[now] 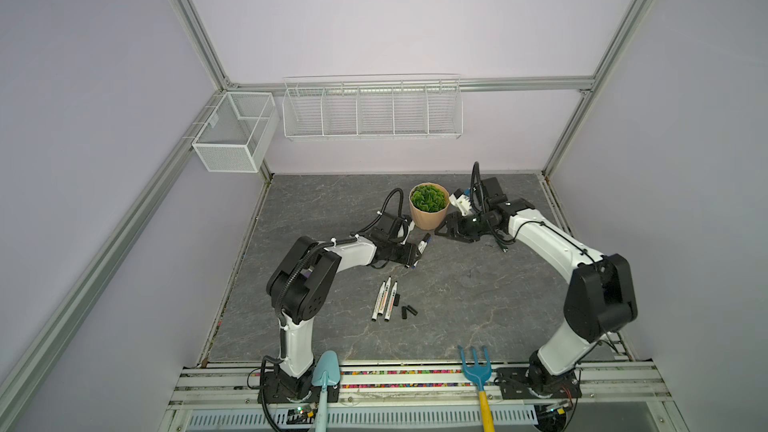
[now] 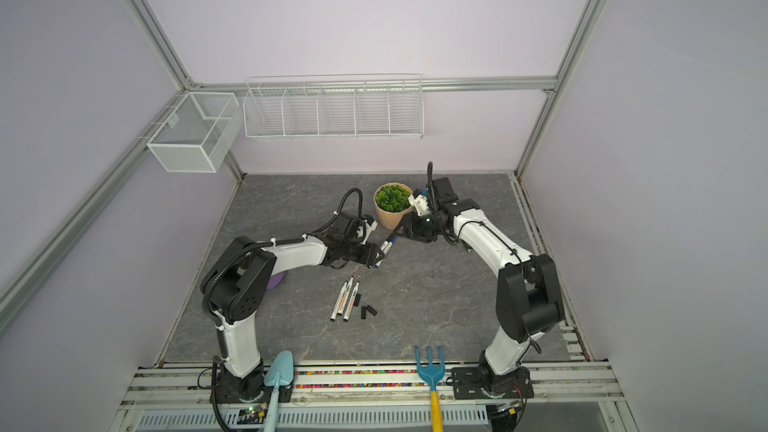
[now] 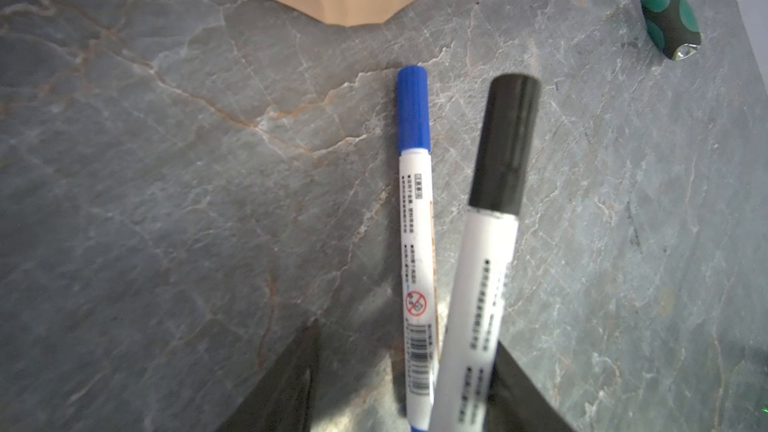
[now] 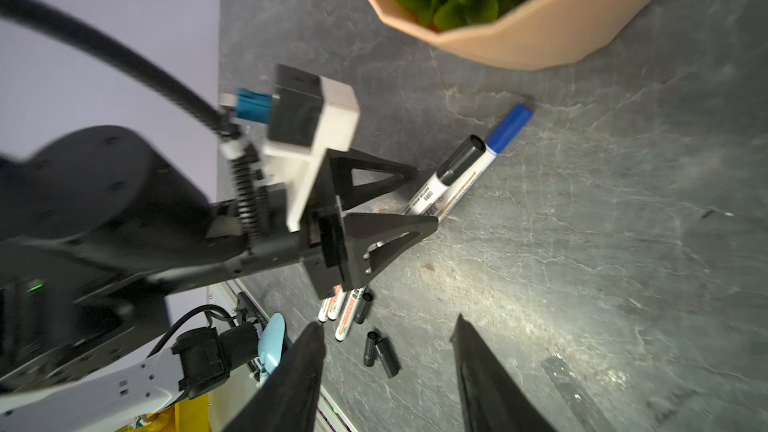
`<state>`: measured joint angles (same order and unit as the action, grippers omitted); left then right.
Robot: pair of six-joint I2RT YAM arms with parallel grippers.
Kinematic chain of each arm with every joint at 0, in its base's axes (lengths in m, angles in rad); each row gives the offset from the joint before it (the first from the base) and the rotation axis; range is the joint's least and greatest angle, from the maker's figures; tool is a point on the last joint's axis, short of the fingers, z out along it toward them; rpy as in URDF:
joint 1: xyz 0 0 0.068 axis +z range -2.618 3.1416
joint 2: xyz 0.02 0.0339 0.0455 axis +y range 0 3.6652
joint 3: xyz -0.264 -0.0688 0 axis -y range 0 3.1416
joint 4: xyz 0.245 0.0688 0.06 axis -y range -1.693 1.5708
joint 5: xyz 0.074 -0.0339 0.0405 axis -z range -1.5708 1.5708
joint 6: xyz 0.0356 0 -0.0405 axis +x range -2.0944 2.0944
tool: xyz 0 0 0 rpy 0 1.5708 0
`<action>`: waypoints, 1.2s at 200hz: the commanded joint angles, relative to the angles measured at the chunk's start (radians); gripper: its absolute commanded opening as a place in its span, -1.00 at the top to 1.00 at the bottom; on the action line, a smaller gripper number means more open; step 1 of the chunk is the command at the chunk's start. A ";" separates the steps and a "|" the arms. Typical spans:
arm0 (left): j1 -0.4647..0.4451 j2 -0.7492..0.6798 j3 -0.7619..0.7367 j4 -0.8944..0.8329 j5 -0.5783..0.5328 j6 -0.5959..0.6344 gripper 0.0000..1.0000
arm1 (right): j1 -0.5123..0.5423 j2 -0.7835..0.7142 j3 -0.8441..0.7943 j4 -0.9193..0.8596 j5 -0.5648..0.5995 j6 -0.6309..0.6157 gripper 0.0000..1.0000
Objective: Insert the pens into the pen caps
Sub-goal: 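Lay the black-capped marker flat beside the blue-capped marker with the left gripper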
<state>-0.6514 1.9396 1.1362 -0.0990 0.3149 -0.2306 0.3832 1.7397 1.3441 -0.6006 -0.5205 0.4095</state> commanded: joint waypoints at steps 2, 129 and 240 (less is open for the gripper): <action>0.004 0.030 0.028 0.011 0.010 -0.002 -0.14 | 0.033 0.066 0.016 0.070 0.031 0.032 -0.06; 0.011 0.043 0.016 0.059 0.098 -0.020 -0.14 | 0.055 0.340 0.081 0.188 0.076 0.133 0.03; 0.026 -0.031 -0.090 0.073 0.154 0.002 -0.22 | 0.057 0.345 0.059 0.257 0.093 0.158 0.09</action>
<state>-0.6281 1.9308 1.0752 -0.0128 0.4873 -0.2371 0.4339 2.0949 1.4227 -0.3756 -0.4366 0.5537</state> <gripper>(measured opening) 0.615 0.452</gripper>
